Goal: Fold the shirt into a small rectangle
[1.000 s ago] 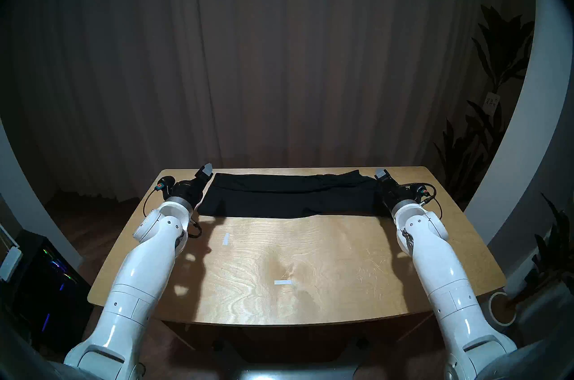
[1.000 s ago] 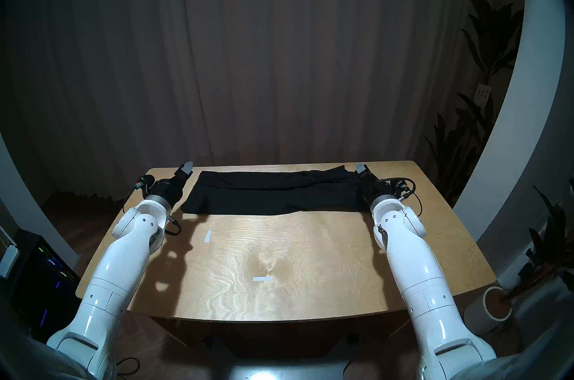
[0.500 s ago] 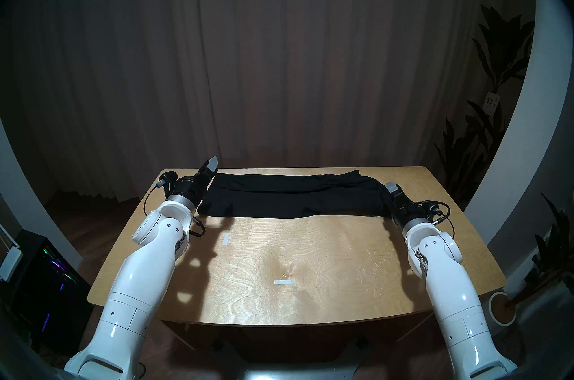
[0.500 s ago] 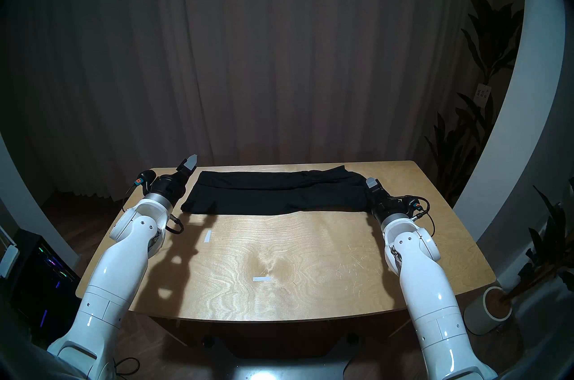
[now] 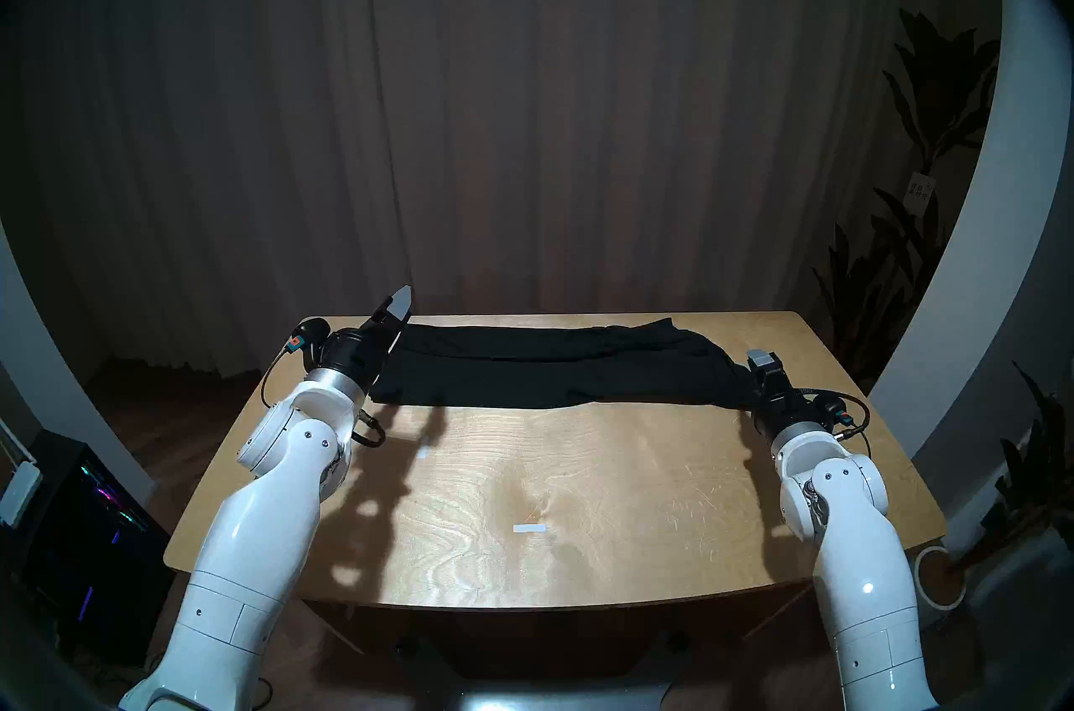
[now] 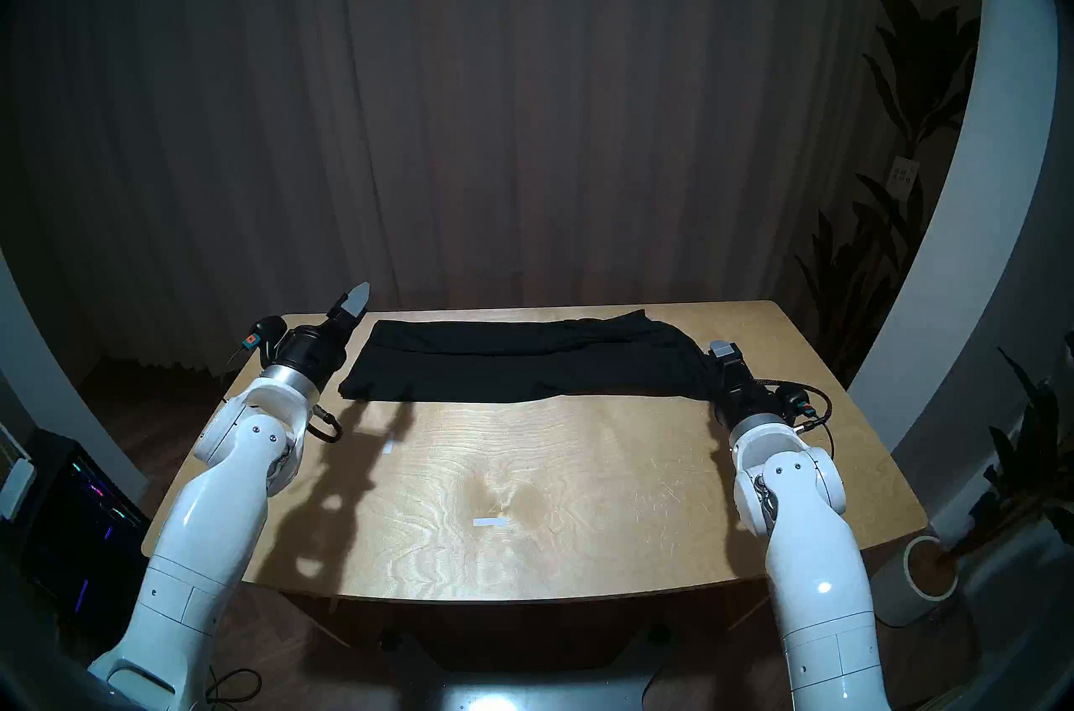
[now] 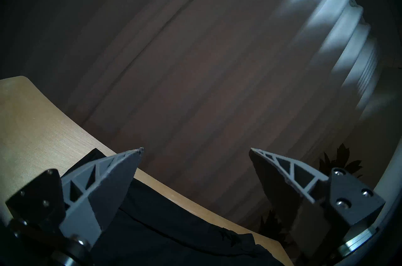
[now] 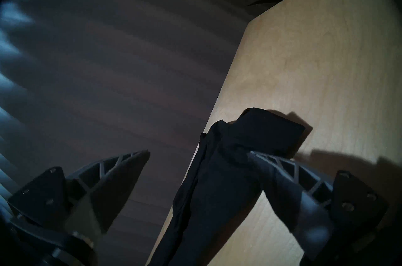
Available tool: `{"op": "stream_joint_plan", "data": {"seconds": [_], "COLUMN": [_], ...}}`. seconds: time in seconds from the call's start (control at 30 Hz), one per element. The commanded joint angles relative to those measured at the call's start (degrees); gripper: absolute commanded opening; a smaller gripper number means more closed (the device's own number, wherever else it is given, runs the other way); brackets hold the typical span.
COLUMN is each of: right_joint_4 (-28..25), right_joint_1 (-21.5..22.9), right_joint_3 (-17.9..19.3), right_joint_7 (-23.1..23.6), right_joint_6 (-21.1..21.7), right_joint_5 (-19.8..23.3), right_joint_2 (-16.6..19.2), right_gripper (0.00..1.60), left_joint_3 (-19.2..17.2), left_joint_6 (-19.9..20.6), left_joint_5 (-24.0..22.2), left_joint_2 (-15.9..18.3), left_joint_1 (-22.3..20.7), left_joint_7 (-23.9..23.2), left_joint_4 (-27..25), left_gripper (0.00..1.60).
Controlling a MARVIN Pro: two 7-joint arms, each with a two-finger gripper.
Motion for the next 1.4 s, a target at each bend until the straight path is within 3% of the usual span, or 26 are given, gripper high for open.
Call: {"op": "stream_joint_plan", "data": {"seconds": [0.0, 0.23, 0.33, 0.53, 0.77, 1.37], "right_joint_4": [-5.52, -3.2, -1.71, -0.29, 5.13, 16.99], "right_joint_1": [-0.49, 3.71, 7.11, 9.71, 14.11, 20.36], "right_joint_3": [0.49, -0.87, -3.02, -4.84, -6.06, -7.94], "right_joint_7": [-6.35, -14.77, -20.29, -21.48, -24.01, -22.37], "right_joint_6": [-0.24, -0.42, -0.09, -0.32, -0.56, -1.94], "right_joint_5": [2.6, 2.39, 2.28, 2.26, 1.77, 0.53], "right_joint_2": [-3.26, -3.83, -2.48, -1.81, -1.54, -1.52], "right_gripper": [1.6, 1.6, 1.6, 1.6, 1.6, 1.6], "left_joint_3": [-1.43, -2.92, -3.23, -3.15, -3.25, -2.72], "left_joint_6": [-0.62, -0.54, -0.29, -0.49, -0.64, -0.31], "left_joint_5": [-0.3, -0.63, -0.62, -0.4, -0.03, 1.06], "left_joint_2": [0.43, 0.25, 0.09, 0.04, -0.2, -0.97], "left_joint_1": [3.73, 8.16, 9.73, 10.36, 11.39, 12.19], "left_joint_7": [-0.01, 2.11, 4.24, 5.81, 8.33, 12.27], "left_joint_4": [-5.82, -10.42, -12.45, -13.37, -14.89, -16.75], "left_gripper": [1.6, 1.6, 1.6, 1.6, 1.6, 1.6]}}
